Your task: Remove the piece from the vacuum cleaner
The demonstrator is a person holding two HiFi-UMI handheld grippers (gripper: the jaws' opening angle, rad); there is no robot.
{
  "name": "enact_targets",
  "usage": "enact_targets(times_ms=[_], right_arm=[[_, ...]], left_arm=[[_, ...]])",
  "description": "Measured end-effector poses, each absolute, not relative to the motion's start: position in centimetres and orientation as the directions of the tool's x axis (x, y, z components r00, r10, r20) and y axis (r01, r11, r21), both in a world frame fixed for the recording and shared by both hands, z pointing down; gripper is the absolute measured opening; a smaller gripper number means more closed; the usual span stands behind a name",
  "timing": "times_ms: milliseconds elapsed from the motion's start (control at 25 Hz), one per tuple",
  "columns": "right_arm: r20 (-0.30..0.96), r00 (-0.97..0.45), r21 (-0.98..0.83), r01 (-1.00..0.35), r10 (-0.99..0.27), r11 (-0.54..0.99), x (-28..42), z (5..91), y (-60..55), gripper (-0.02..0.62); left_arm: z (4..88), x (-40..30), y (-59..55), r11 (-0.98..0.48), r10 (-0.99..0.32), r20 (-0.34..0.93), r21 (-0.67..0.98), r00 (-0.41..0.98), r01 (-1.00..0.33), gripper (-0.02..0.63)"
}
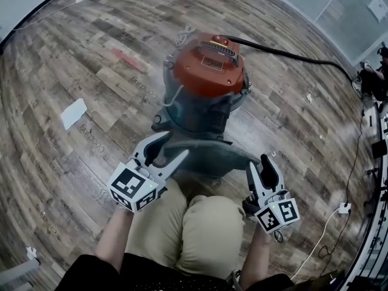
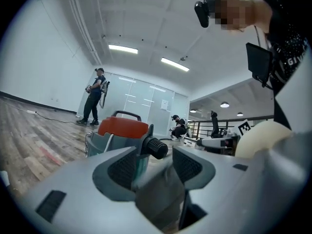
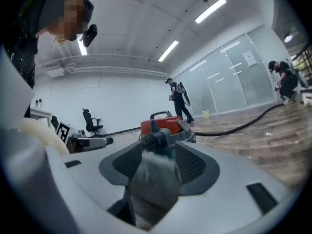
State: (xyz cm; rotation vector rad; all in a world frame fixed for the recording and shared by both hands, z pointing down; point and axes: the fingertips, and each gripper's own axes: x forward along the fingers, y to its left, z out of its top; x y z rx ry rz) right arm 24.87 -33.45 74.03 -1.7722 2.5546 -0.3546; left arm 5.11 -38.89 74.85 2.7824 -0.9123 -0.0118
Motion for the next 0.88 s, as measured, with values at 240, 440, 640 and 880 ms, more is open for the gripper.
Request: enact_targets(times_ms=[240, 440, 640, 880], right_arm=[[0.120, -0.372, -0.197, -0.918, -0.920, 0.345, 24.5, 74.2, -34.2, 0.235], [0.118, -0.379, -0.216, -0.912, -0.918, 0.349, 24.4, 74.6, -33.9, 0.011], [0.136, -0.392, -0.167, -0.914, -0.910, 0.369, 23.9, 74.5, -33.9, 0.011], [0.138, -0.401, -0.147, -0.913, -0.906, 0.381, 23.3, 74.4, -33.9, 0.011]], left_arm=[[75.4, 5.3, -38.9, -0.795, -0.585, 0.087, 0.138, 0.807, -0.591, 0.225], [75.9, 4.9, -38.9, -0.769, -0.617, 0.132, 0.106, 0.776, -0.630, 0.008], [76.1, 4.9, -39.0, -0.770, -0.617, 0.144, 0.095, 0.774, -0.631, 0.008], [76.1, 4.9, -38.8, -0.775, -0.610, 0.137, 0.107, 0.781, -0.623, 0.006]])
